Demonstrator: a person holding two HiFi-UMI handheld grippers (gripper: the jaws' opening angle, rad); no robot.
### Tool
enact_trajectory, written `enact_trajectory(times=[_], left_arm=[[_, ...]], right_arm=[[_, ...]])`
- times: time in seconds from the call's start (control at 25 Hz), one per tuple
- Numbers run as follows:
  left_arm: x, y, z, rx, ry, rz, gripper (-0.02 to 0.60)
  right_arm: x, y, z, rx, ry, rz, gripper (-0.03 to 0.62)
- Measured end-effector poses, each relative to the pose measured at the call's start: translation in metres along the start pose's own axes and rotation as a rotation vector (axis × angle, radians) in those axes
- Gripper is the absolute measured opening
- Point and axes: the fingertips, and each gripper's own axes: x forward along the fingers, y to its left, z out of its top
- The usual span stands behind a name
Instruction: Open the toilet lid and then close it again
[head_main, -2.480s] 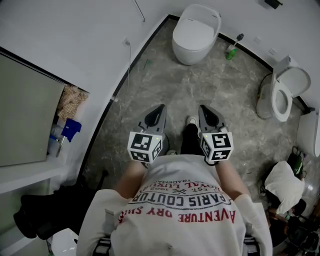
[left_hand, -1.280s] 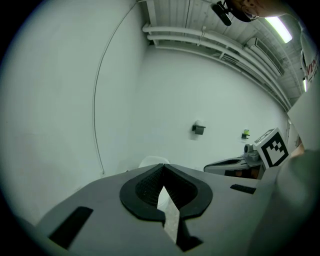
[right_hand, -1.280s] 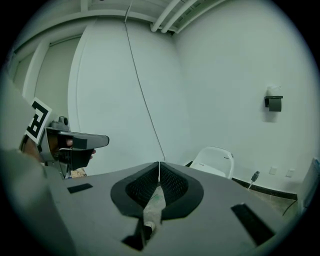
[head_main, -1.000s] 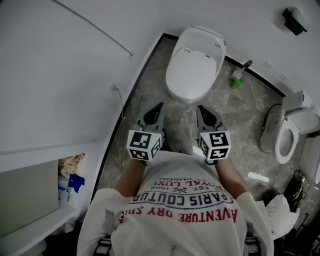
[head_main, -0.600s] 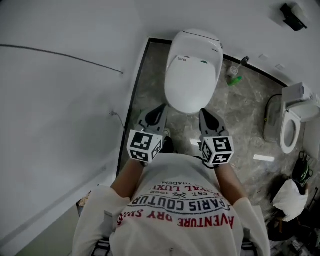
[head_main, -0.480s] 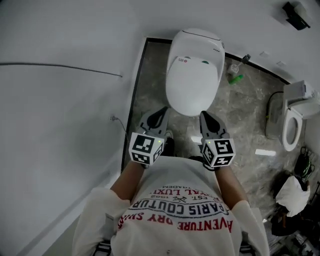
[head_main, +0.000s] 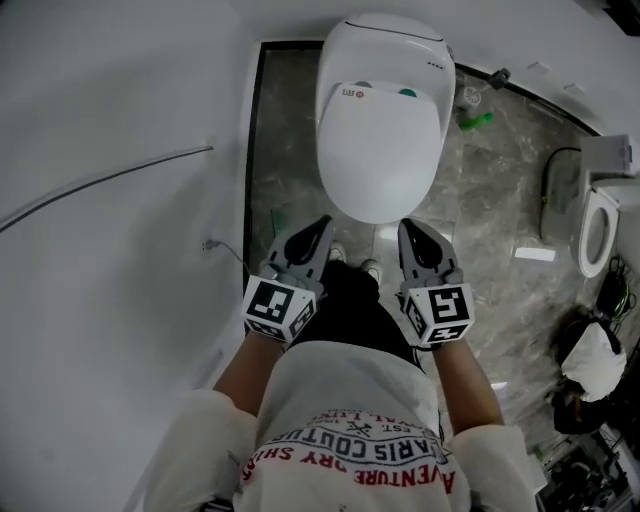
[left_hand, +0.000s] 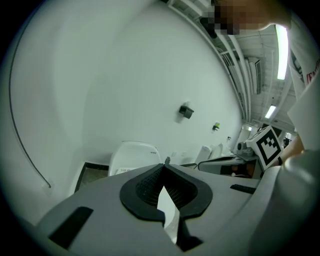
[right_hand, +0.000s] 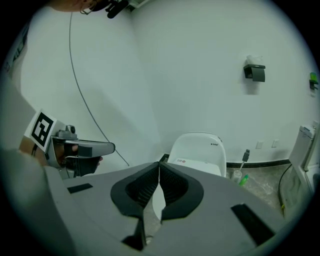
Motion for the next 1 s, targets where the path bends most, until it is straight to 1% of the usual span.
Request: enact_trajectory(times=[0.08,0.24,0.4,0.52,0.6,0.64,0.72,0.84,0.92,1.0], left_arm=[[0.019,0.001,-0.019,0.008,0.027,-0.007,0.008],[0.058,0.0,-0.062,0.068,0.058,-0.052,0.008],[0.087,0.009,-0.113,0.084,0.079,-0.067,0.008],[0.101,0.017,-0.149,0.096,0.098,-0.062,0.008],[0.108,0.021,-0.173,0.116,0.124,-0.077,0.008],[0.112,0.022,-0.185,0.142,0.141,-0.094,0.008],[0.12,0.022,-0.21,0.226,0.178,-0.119,0.008],[0.128,0.024,-0.25,0.378,0.24,-0.127,0.008],[0.131,0.026,-0.274,0.485,0.266,-0.125,0.008],[0.135,0.028,-0.294,0.598,0.29,-0.123,0.008]], right_arm=[[0.011,-0.009,-0.014,-0.018,0.018,0.007,0.015],[0.042,-0.028,-0.049,-0.029,0.034,0.022,0.015],[0.069,-0.043,-0.097,-0.035,0.049,0.033,0.015],[0.086,-0.052,-0.137,-0.044,0.082,0.036,0.015],[0.098,-0.055,-0.162,-0.063,0.105,0.042,0.015],[0.103,-0.056,-0.174,-0.082,0.113,0.044,0.015],[0.111,-0.057,-0.196,-0.145,0.126,0.049,0.016],[0.121,-0.055,-0.229,-0.252,0.15,0.066,0.017],[0.126,-0.051,-0.25,-0.316,0.171,0.075,0.017],[0.131,-0.048,-0.27,-0.409,0.211,0.082,0.017]])
